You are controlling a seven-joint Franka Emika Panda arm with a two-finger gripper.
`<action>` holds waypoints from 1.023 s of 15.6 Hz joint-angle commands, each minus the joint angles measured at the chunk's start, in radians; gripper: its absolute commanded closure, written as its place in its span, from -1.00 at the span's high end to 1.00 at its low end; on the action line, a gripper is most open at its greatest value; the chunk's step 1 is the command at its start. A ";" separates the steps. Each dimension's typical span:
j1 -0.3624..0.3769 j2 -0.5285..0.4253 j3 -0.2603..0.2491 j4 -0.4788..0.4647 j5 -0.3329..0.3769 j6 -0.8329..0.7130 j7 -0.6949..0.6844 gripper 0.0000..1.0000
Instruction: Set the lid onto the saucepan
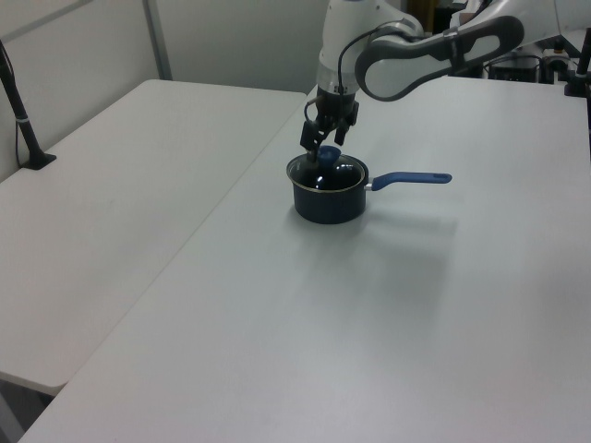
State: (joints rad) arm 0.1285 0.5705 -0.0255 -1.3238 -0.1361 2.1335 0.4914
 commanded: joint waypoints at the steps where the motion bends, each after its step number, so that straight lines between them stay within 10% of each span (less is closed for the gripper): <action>1: -0.004 -0.115 0.001 -0.020 -0.011 -0.116 0.000 1.00; 9: -0.122 -0.470 0.019 -0.155 0.030 -0.473 -0.226 1.00; 16: -0.122 -0.647 -0.016 -0.327 0.112 -0.480 -0.446 1.00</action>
State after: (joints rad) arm 0.0001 -0.0151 -0.0298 -1.5557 -0.0439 1.6395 0.1497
